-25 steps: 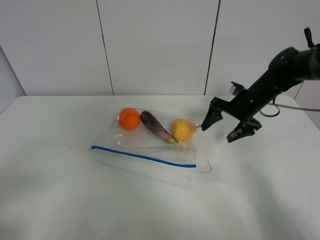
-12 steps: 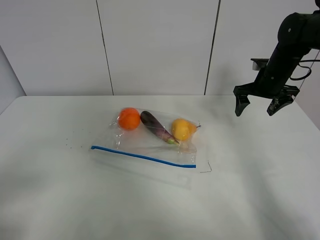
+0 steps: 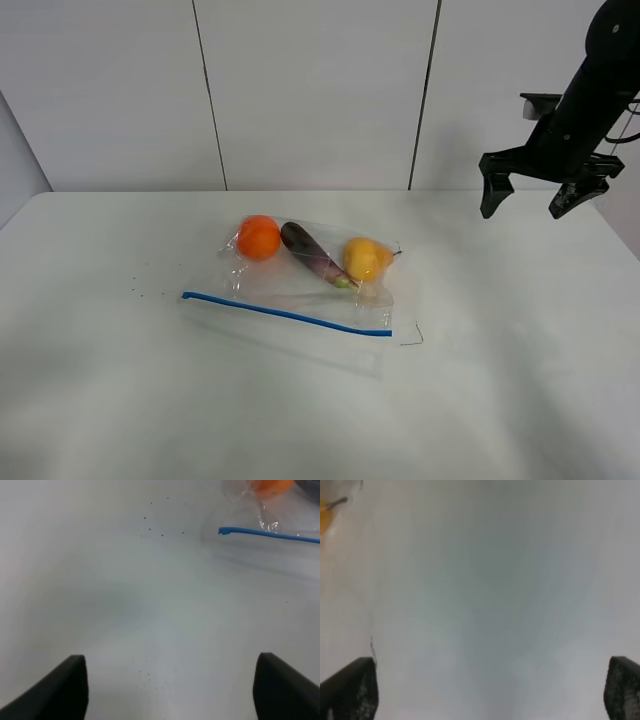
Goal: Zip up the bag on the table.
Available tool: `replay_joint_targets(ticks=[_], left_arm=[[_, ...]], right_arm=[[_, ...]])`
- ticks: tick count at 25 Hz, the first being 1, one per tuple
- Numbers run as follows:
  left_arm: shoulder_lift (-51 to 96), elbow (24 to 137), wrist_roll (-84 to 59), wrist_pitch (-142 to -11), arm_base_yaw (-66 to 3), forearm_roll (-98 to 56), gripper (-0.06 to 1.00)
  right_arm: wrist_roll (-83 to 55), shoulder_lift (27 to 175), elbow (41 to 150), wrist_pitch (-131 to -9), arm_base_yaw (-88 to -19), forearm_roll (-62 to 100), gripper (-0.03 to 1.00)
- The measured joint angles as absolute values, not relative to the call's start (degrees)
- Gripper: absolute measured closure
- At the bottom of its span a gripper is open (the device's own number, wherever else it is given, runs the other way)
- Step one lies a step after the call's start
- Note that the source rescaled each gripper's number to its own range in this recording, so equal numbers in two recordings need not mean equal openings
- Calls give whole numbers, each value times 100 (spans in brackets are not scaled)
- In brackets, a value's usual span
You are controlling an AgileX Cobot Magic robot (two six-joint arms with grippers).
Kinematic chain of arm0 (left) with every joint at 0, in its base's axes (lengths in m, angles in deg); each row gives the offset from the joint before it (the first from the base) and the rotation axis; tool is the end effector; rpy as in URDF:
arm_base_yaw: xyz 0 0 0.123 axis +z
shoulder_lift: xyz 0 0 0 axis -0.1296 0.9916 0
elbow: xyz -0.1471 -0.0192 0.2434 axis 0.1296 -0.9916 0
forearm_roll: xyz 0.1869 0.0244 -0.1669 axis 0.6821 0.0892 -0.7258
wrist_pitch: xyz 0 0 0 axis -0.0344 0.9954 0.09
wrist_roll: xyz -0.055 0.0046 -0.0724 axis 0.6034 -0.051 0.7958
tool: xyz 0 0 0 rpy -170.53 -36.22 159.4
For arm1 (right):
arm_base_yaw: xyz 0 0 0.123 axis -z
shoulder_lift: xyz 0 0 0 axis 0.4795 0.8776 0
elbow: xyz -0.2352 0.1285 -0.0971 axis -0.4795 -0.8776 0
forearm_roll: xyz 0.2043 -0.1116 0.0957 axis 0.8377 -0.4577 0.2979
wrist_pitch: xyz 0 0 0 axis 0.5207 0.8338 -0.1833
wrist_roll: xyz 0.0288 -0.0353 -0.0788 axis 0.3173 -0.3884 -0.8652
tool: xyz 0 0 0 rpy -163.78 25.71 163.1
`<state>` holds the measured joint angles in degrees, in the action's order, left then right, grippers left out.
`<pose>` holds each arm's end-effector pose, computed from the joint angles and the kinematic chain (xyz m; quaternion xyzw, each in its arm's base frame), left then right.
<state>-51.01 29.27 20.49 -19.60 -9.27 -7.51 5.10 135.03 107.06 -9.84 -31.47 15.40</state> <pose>-0.0050 0.0001 0.2773 0.0189 0.8517 -0.0051 0.5237 0.3863 0.0255 0.2670 -0.0455 0.9946 0.0358 0.0866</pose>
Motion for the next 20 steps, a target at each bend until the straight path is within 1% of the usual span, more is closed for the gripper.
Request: replay_joint_targets(ticks=[5,14,20], left_arm=[[-5101,2927,2049,-1960,-927,-751,-2],[-5101,2915,2049,-1960,-927,-751,-2],[-5101,2915,2049,-1960,-927,-751,-2]], right_arm=[[510,12446,9536,-984,-3147,1527,-3],[515,10048,6928,-992,-3147,1523,-3],[515,8062,5684,-1571,-3147,1521,-3]])
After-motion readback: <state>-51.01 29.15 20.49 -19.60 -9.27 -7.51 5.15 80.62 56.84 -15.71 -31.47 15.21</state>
